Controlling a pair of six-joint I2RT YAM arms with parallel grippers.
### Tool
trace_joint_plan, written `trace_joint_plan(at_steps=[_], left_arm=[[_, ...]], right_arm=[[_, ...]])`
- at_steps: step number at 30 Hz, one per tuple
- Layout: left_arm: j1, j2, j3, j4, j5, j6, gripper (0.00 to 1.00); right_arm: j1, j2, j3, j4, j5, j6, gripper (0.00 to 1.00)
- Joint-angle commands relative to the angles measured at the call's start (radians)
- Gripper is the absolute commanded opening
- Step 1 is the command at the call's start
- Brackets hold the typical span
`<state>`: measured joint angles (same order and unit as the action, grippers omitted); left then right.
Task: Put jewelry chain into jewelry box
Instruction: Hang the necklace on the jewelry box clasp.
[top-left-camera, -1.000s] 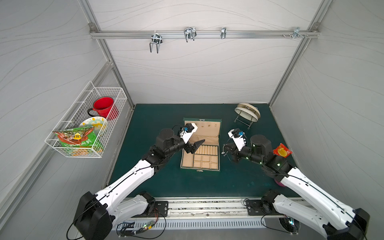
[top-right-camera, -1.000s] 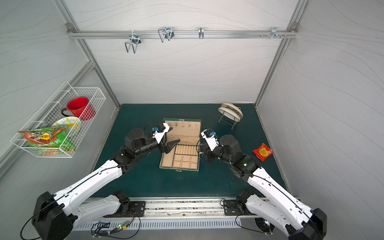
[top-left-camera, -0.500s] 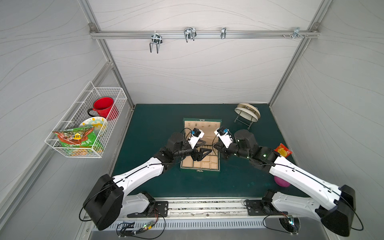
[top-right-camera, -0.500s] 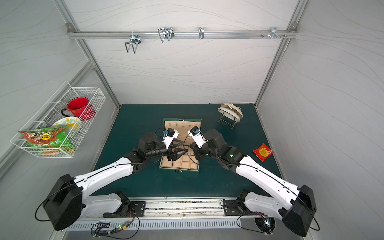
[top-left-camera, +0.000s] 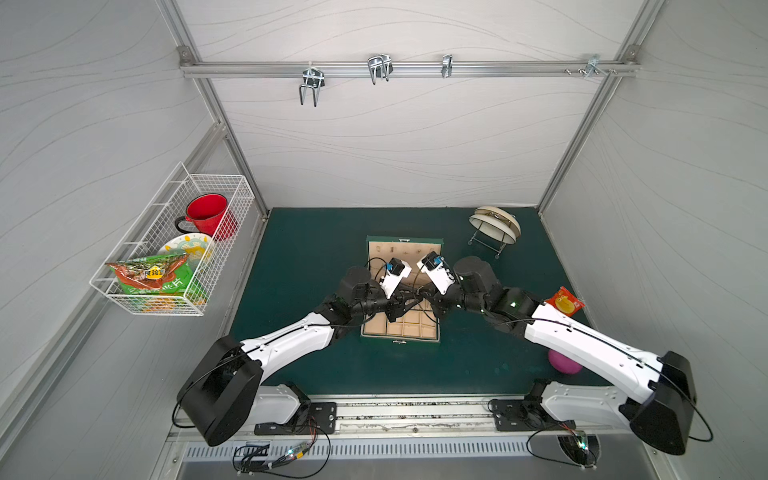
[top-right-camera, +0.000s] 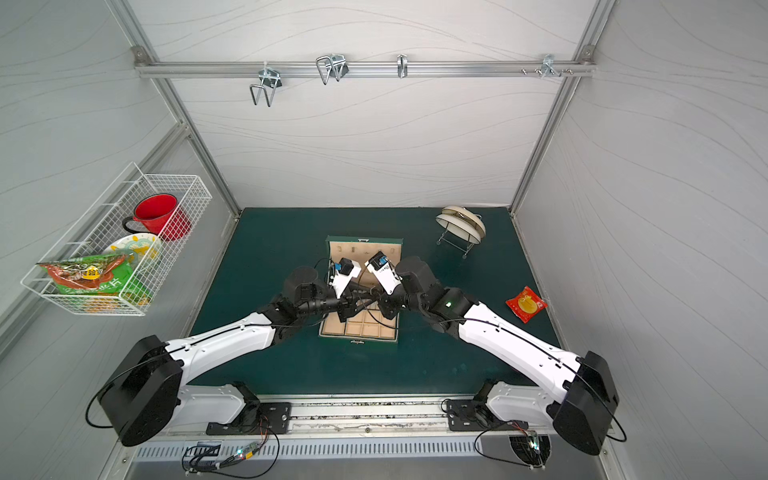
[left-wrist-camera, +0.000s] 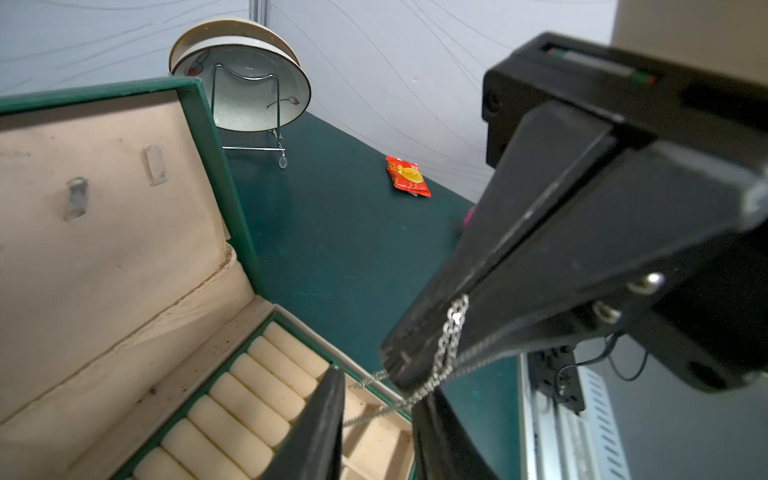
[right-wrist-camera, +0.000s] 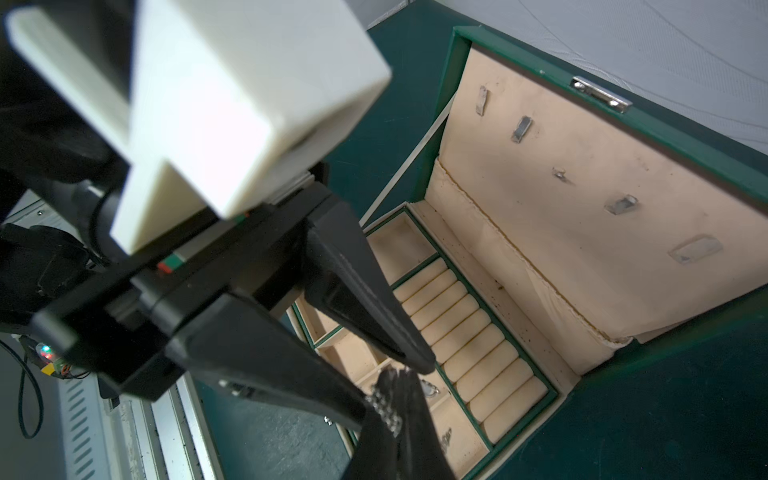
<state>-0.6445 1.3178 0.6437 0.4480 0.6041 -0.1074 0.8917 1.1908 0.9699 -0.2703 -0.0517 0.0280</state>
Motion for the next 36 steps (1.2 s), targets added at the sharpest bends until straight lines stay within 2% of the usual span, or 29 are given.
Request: trace_joint_plan(at_steps=[1,3,8,11,14,17,20,26,36], left_arm=[[-0.005,0.008,-0.001,0.095,-0.012,0.015,0.23],[-0.004,0.014,-0.008,0.091,-0.026,0.023,0.20],[0.000,0.011,-0.022,0.070,-0.057,0.021,0.00],[0.039,-0.029,-0.028,0.029,-0.095,0.023,0.00],[0.115,-0.053,0.003,-0.059,-0.078,-0.001,0.00],[0.166,-0.042,0.073,-0.169,-0.082,-0.006,0.00],[0.198,-0.009,0.124,-0.207,-0.096,-0.029,0.00],[0.210,0.111,0.260,-0.267,-0.120,-0.065,0.00],[0.213,0.281,0.437,-0.359,-0.258,-0.108,0.00]], right_arm=[[0.009,0.010,0.038,0.016,0.020,-0.005,0.00],[0.009,0.016,0.043,0.016,0.027,-0.006,0.00],[0.009,0.046,0.063,0.011,0.070,-0.004,0.00],[0.006,0.081,0.089,-0.003,0.108,-0.004,0.00],[0.002,0.122,0.111,-0.003,0.120,-0.009,0.00],[-0.013,0.177,0.131,0.024,0.124,0.002,0.00],[-0.045,0.229,0.141,0.074,0.116,0.035,0.00],[-0.090,0.322,0.151,0.193,0.125,0.090,0.00],[-0.165,0.430,0.183,0.290,0.131,0.193,0.00]])
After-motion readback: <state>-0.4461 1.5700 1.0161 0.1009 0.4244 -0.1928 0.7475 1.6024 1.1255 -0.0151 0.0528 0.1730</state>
